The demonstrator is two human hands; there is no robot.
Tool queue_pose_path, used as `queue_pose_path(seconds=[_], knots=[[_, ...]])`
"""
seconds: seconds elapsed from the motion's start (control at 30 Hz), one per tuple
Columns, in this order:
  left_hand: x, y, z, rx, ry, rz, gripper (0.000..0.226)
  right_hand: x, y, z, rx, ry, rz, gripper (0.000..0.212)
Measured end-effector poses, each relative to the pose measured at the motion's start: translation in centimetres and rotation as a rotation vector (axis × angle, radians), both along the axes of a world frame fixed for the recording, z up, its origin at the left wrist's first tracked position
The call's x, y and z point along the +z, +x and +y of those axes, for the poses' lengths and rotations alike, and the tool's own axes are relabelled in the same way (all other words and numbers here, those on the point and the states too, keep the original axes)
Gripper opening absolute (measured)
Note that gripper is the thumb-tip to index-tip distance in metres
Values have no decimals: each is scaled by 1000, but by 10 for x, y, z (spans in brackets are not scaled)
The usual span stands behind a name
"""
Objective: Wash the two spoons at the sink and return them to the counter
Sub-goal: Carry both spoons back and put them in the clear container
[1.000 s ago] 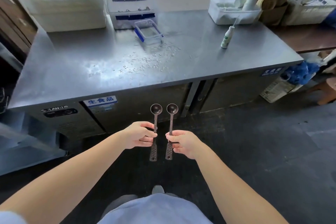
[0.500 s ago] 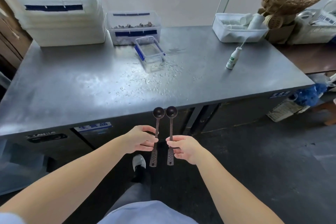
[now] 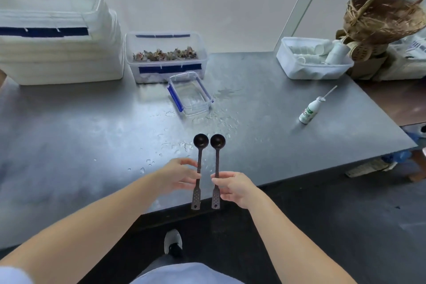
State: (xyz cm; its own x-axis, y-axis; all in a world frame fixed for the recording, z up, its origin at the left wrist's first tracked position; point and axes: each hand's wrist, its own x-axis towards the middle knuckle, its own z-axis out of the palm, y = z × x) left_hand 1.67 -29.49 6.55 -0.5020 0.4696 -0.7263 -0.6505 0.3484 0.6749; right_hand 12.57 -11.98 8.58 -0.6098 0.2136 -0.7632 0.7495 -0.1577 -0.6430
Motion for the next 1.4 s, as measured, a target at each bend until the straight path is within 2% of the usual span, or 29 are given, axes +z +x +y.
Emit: queue_pose_path(seconds=[0.27,0.43,0.67,1.1,1.4], knots=[[-18,-61,-6,43,48,-83,43,-10,-70,-5,82,-66,-44,21],[-25,-85,-8,106,60,-117,41,-11,-100,5,62,-74,-67,23],[-28,-114,15,142,48,-160,37,-17,-140,28,111,-115,-70,24],[-11,-205,81,367,-14,-64,37,-22,-285,111,293,-154,-23,27],[-9,-269,104,505,-112,-10,30,-38,-366,118,413,-85,-11,25]])
